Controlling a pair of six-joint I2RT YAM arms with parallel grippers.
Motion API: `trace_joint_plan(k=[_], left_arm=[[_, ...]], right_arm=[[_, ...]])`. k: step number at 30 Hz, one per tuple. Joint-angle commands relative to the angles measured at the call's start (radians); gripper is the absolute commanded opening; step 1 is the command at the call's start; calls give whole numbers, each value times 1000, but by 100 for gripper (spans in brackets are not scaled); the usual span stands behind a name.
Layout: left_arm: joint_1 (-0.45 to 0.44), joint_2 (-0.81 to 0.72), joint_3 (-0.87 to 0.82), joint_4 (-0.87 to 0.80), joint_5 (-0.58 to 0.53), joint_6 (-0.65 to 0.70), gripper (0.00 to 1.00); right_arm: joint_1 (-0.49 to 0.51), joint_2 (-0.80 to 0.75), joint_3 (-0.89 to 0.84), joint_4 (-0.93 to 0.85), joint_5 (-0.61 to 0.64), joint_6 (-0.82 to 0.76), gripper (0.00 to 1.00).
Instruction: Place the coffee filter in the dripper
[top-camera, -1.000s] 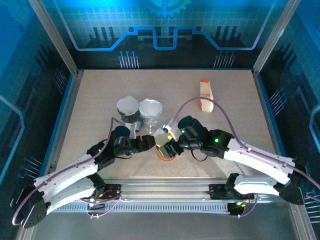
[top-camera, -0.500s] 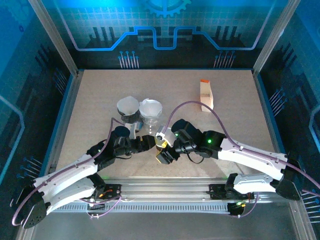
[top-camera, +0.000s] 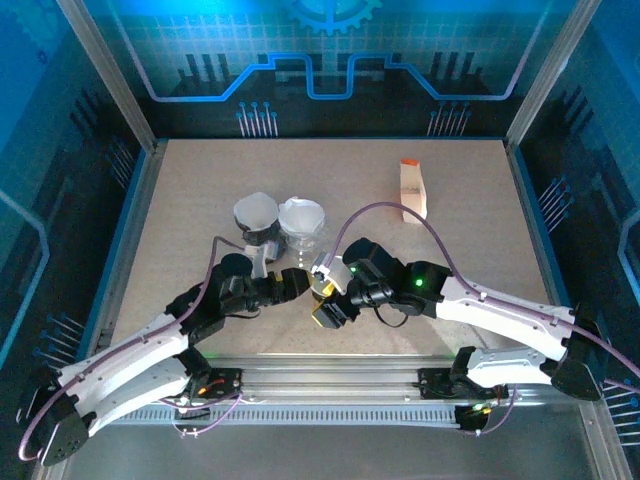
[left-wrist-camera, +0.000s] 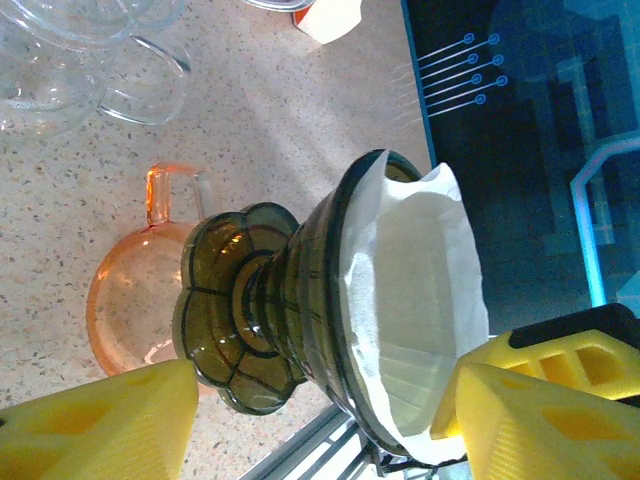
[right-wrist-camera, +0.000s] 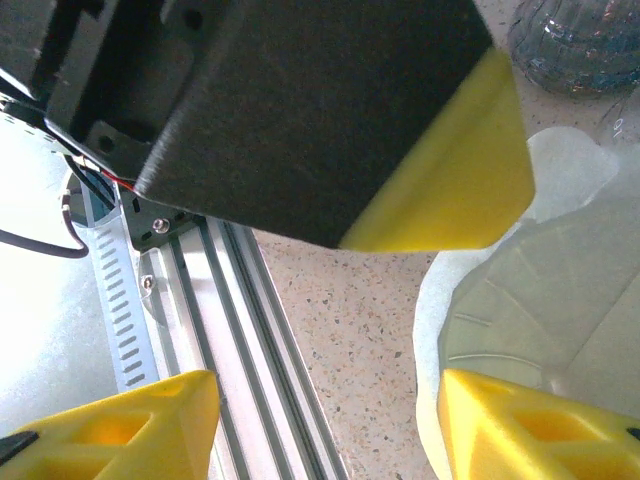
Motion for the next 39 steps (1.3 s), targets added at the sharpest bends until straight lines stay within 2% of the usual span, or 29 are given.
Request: trace_joint_plan(k=[1,5,10,17,21,26,30,35,39], left_arm=[[5,1,1,-29,-11,8,67],[5,26,-11,-3,0,-1,66],[5,36,-16,8,7,-2,58],[5,42,-22,10,9,-3,52],[4,40,-26,13,8,-5,54],[5,42,-27,15,8,-6,55],[5,42,-26,14,7,-5,56],[5,44,-24,13,5,-5,60],[5,38,-18,11,5,-4,63]], right_arm=[[12,2,2,28,-29,2,60],[12,5,0,33,-35,7,59],[8,0,-6,39,-42,13,59],[-13,-36,-6,41,-5,30,59],[-52,-83,0,20,81,54,59],[-136,-63,56,-101,229,83,50],[-200,-27,77,-144,263,88,50],[-210,30,101,-161,317,73,49],[-210,50,99,-161,354,73,42]])
